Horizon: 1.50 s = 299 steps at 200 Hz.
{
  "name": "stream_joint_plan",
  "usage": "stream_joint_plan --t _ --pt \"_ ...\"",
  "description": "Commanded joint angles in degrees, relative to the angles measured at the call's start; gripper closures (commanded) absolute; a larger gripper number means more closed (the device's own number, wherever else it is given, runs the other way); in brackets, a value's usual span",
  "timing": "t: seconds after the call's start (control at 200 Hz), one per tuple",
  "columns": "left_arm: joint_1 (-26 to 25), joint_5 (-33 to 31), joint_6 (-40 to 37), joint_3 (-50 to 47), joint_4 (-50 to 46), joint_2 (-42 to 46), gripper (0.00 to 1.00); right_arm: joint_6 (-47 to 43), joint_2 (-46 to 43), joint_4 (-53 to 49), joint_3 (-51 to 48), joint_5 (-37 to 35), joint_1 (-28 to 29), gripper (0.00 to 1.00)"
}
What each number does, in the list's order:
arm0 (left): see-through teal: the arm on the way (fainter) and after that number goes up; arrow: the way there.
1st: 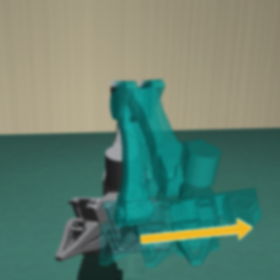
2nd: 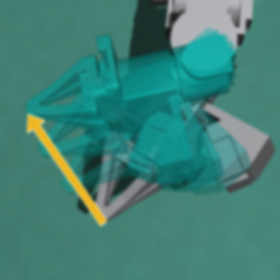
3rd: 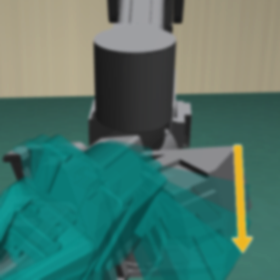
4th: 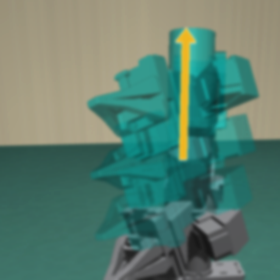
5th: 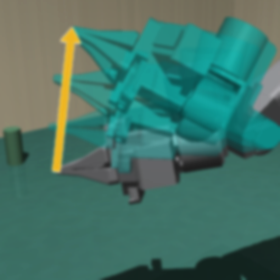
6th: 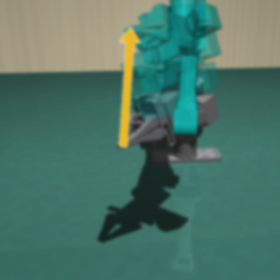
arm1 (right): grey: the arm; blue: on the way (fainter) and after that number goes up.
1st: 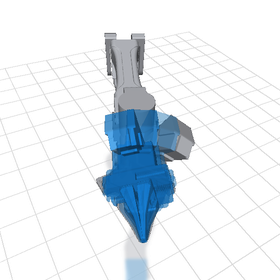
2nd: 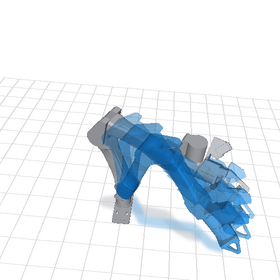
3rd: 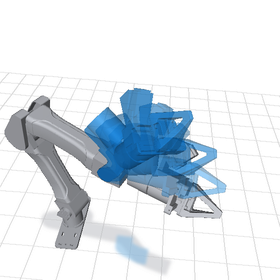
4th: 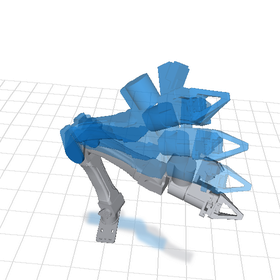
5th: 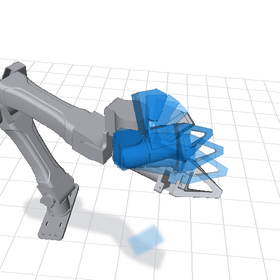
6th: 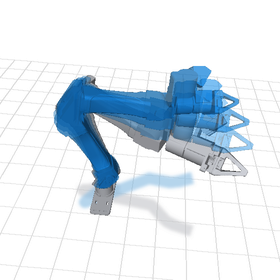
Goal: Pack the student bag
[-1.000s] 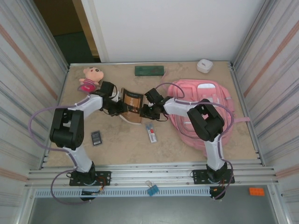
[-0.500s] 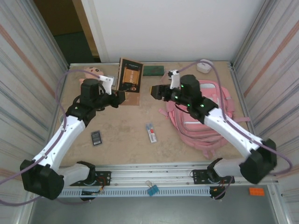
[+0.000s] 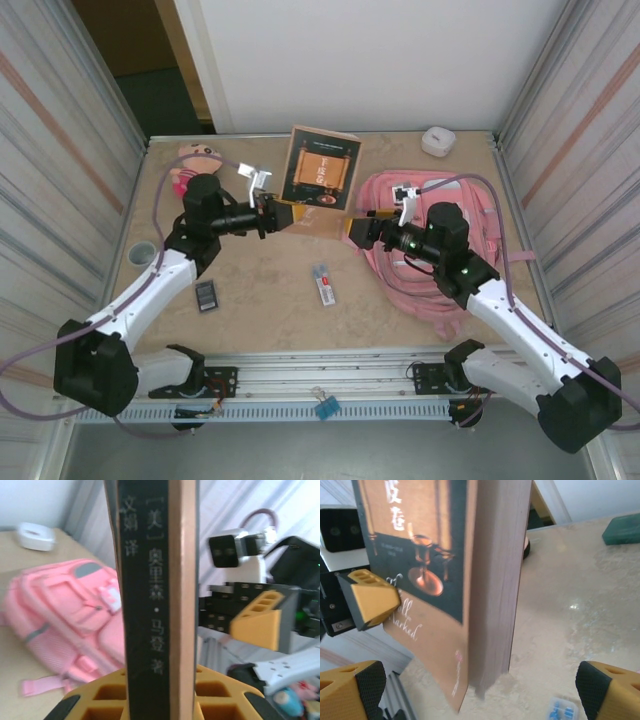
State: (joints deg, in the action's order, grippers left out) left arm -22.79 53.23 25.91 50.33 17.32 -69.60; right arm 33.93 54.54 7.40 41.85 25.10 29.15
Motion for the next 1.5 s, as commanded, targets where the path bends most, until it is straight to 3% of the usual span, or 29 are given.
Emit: stream_joint_plan --t 0.0,0.09,0.296,0.551,0.802,1.062,1.188,1.288,1.368,1.493 --pt "-2.4 6.0 2.8 1.4 9.9 0.2 0.97 2.3 -0.6 5.6 1.0 7.8 -1.8 0.01" --pt "-2.7 6.6 3.9 0.8 12.2 0.0 0.97 3.8 0.5 9.8 0.3 15.0 -3.1 0.01" --pt "-5.2 7.0 9.4 0.1 20.1 -1.4 0.97 9.8 3.8 20.3 -1.3 21.9 -3.8 0.01" --pt "-7.0 5.6 12.1 0.0 26.3 -2.4 0.97 11.4 4.5 22.0 -1.1 21.8 -3.9 0.01" --pt "-7.0 3.7 6.6 1.6 18.3 -0.3 0.97 12.5 -2.3 18.4 -6.7 12.2 -8.0 0.01" --pt "-7.0 3.8 12.5 0.8 26.6 -3.1 0.96 10.3 -2.2 19.7 -5.0 19.5 -3.7 0.01" --pt "-7.3 3.6 11.6 1.1 24.5 -3.6 0.97 10.2 0.2 20.4 -2.6 21.2 -2.7 0.01" --pt "-7.3 0.5 6.4 1.2 16.7 -2.4 0.97 10.2 -0.1 21.1 -1.9 21.4 -3.0 0.0" --pt "-7.2 -2.7 4.0 0.9 12.5 -1.7 0.97 10.7 -1.5 24.0 -3.1 19.8 -3.1 0.16" --pt "-7.3 -2.9 3.5 0.4 12.1 -2.3 0.96 10.9 -2.5 25.4 -3.5 16.9 -3.0 0.29"
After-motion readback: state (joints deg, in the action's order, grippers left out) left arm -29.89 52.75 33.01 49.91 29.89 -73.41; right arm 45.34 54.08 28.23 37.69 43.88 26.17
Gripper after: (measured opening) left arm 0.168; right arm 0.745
